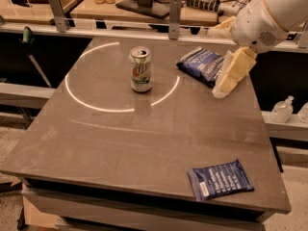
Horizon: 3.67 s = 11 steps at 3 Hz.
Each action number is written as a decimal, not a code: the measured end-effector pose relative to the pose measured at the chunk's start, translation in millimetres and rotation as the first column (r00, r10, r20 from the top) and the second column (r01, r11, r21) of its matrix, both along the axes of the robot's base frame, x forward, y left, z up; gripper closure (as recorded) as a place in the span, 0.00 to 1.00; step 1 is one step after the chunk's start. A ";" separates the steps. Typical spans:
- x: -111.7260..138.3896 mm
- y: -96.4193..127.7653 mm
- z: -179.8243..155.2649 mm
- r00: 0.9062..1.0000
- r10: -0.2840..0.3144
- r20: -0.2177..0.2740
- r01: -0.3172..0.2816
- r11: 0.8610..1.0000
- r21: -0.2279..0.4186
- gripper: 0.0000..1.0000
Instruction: Move 7up can near rxbar blueberry
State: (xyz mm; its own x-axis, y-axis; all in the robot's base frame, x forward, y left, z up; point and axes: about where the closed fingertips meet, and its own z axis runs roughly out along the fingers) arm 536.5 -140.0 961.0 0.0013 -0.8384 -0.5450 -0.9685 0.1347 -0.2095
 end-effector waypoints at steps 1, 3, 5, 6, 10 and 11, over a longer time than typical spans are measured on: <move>25.4 46.7 -14.4 0.997 0.059 -0.052 -0.054 0.994 0.090 0.00; 65.9 121.3 -39.2 0.994 0.039 -0.102 -0.008 0.958 0.288 0.00; 80.2 187.7 -51.2 0.981 0.190 -0.027 -0.173 0.936 0.308 0.16; 73.3 198.0 -67.6 0.963 0.268 -0.038 -0.250 0.935 0.252 0.40; 52.6 72.0 -7.5 0.986 0.167 0.006 -0.164 0.959 0.231 1.00; 23.1 38.5 -10.4 0.982 0.190 -0.008 -0.185 0.963 0.195 1.00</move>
Offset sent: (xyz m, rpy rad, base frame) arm 0.0830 0.1182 -0.0528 0.3302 0.1552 -0.0673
